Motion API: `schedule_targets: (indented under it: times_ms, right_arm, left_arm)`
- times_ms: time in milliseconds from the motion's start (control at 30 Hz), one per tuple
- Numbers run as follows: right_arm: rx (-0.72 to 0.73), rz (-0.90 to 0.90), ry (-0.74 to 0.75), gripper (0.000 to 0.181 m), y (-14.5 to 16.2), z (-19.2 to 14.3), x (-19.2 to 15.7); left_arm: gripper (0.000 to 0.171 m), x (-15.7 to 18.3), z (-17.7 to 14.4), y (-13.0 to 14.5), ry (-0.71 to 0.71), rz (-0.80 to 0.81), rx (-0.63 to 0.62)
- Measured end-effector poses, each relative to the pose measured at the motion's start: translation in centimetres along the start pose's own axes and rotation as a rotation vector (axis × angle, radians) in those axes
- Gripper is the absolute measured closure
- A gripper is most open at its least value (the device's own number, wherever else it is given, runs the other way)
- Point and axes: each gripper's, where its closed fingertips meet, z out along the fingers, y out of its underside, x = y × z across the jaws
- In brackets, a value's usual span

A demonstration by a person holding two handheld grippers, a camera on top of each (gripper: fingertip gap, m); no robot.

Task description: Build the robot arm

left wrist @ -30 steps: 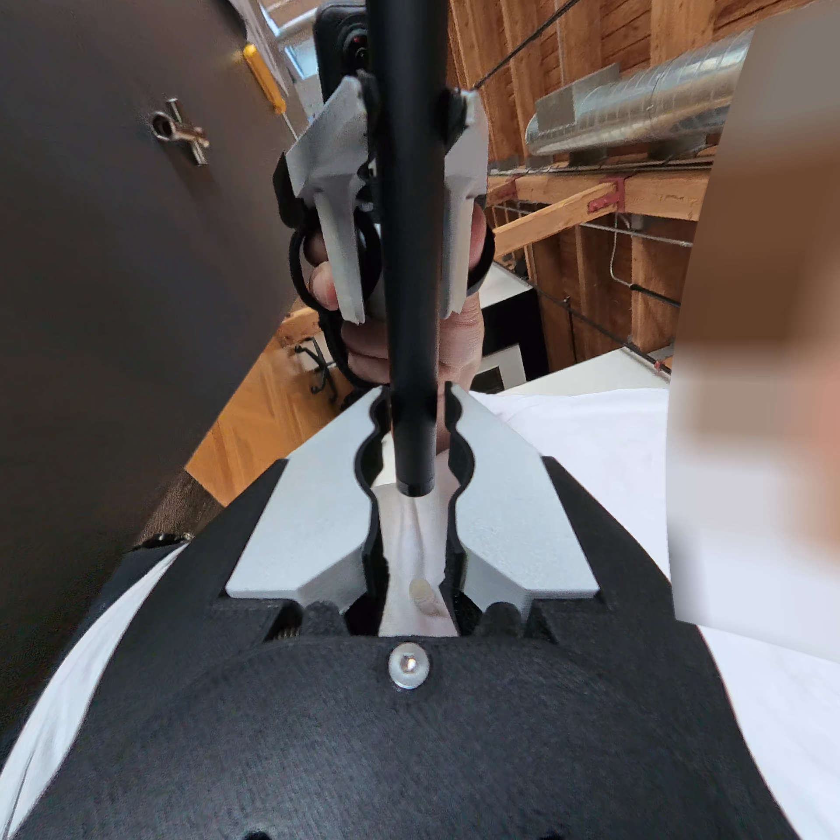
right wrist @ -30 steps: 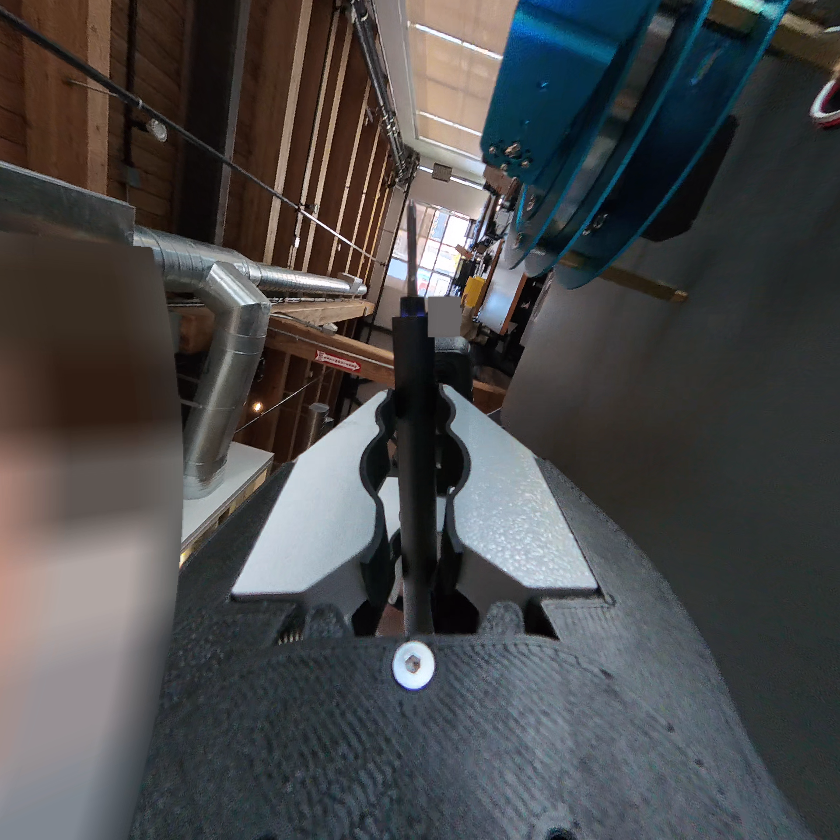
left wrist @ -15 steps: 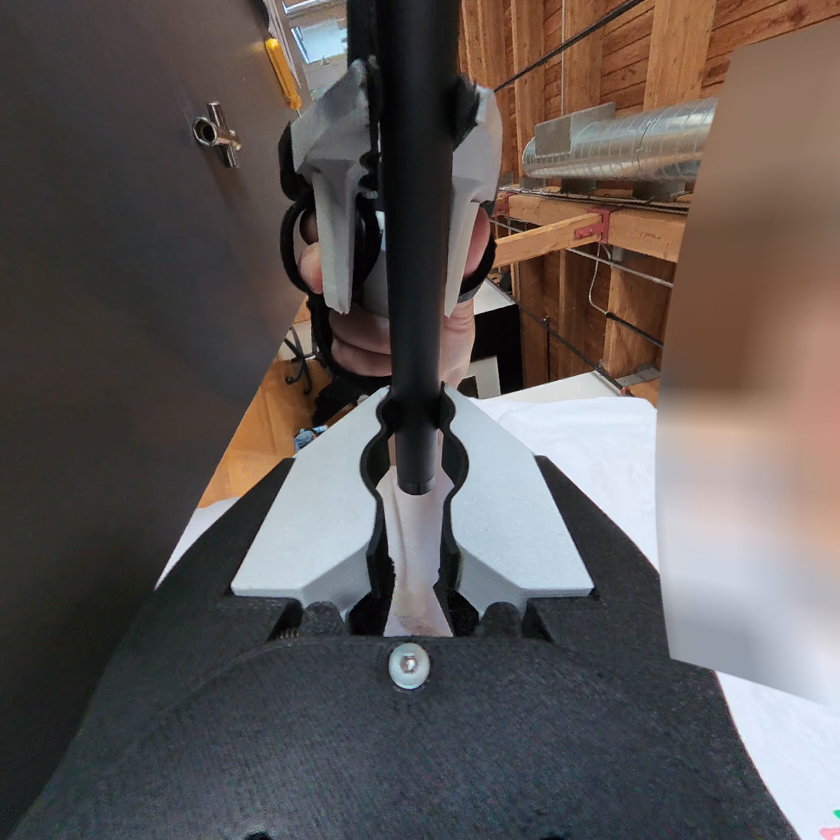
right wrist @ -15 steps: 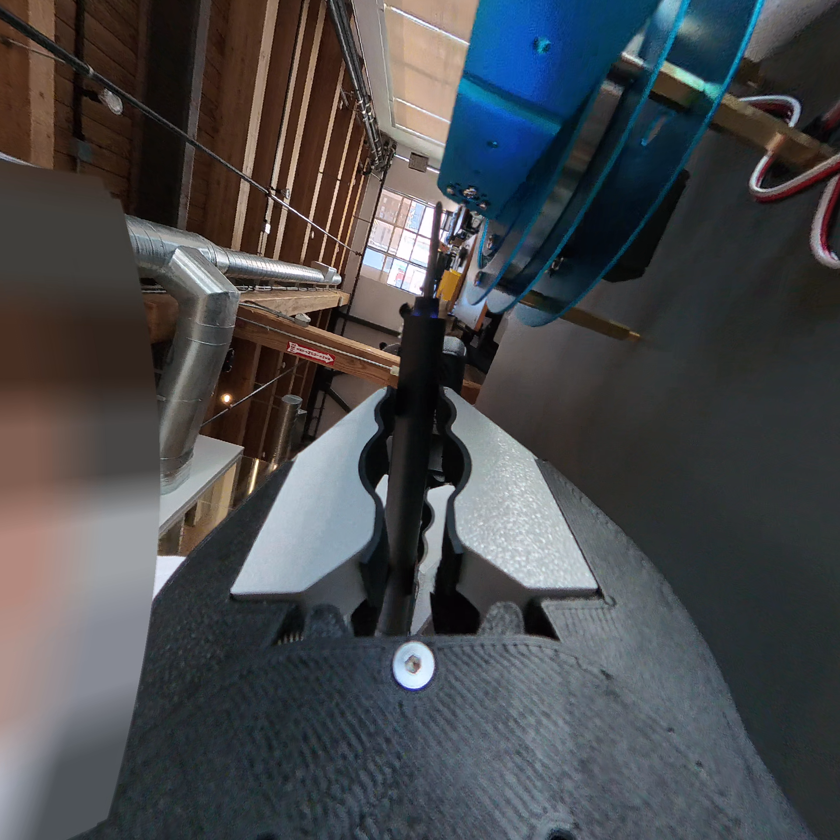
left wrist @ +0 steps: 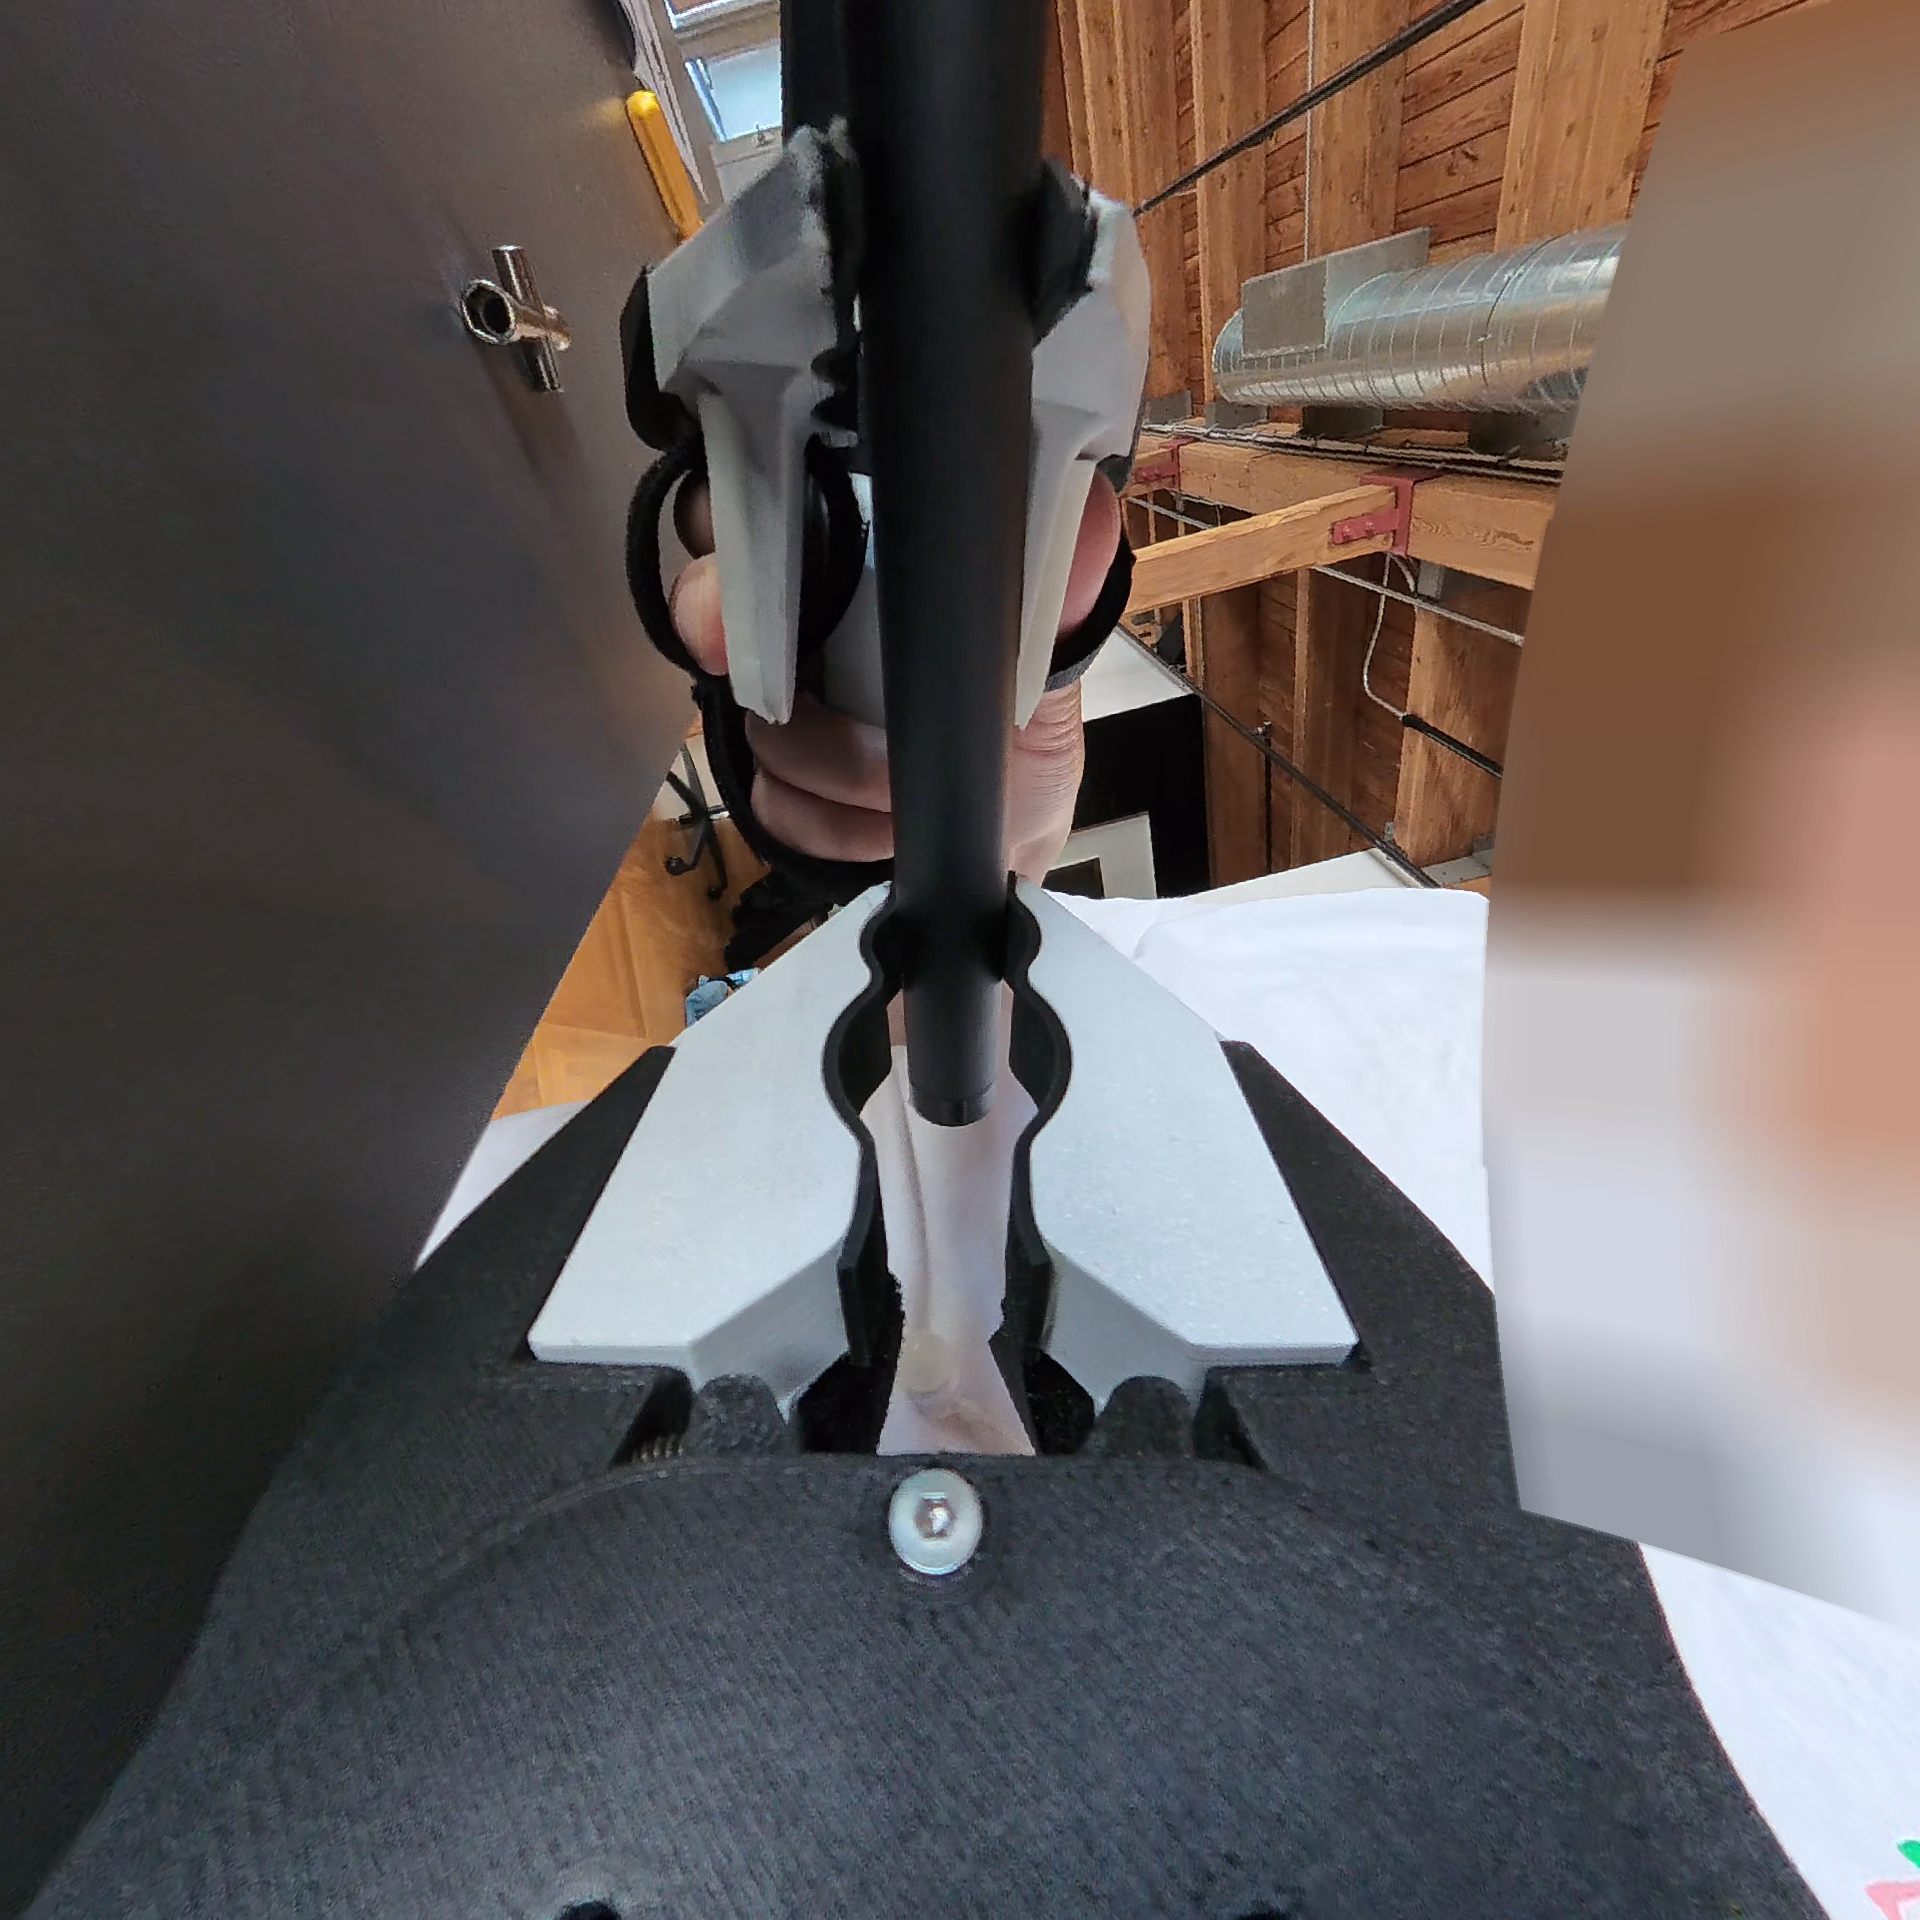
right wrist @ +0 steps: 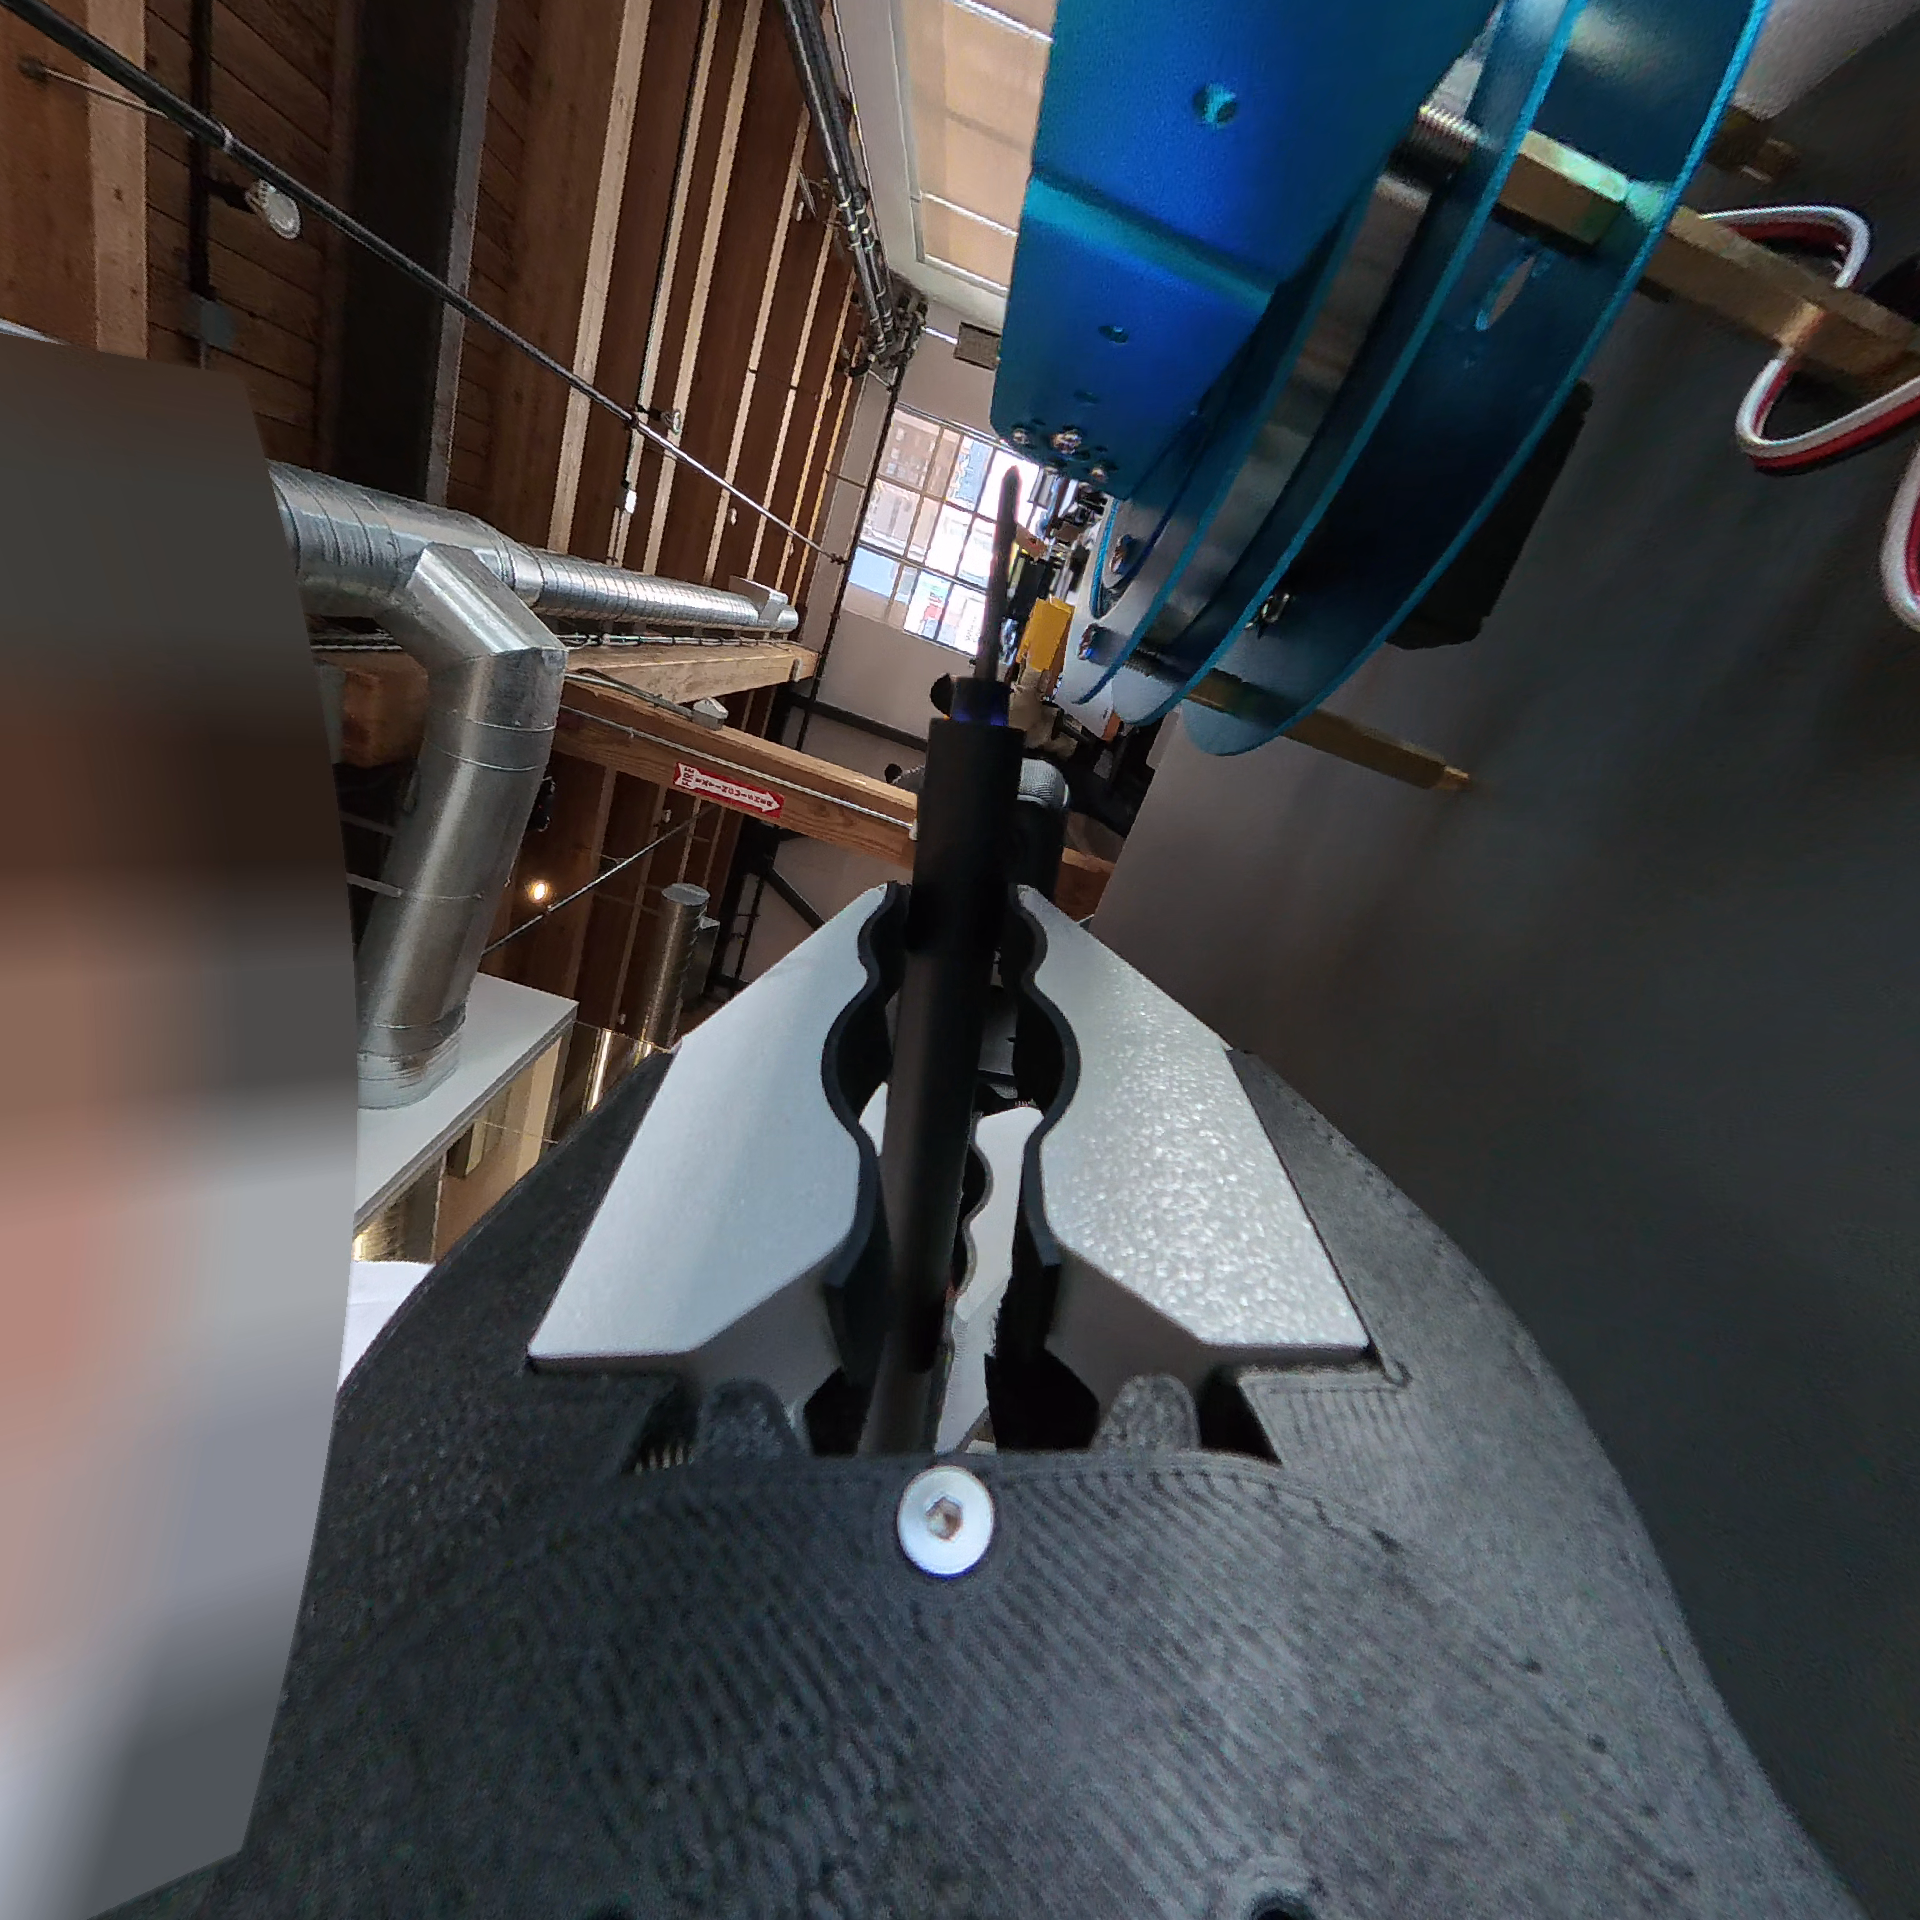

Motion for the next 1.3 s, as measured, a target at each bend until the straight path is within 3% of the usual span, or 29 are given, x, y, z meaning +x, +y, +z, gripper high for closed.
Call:
schedule_targets:
  times_ms: [667, 1067, 1300]
  right_arm:
    - [0.014, -0.017, 0.001, 0.165, -0.4, -0.1, 0.0]
    - [0.029, -0.007, -0.001, 0.164, -0.6, -0.1, -0.2]
    - [0.084, 0.089, -0.104, 0.165, -1.1, -0.1, -0.4]
  left_arm:
    - [0.156, 0.1, 0.1, -0.4, 0.011, 0.000, 0.008]
    - [0.156, 1.2, 0.2, -0.6, 0.106, -0.051, 0.017]
    - [0.156, 1.6, -0.1, -1.0, 0.120, -0.048, 0.041]
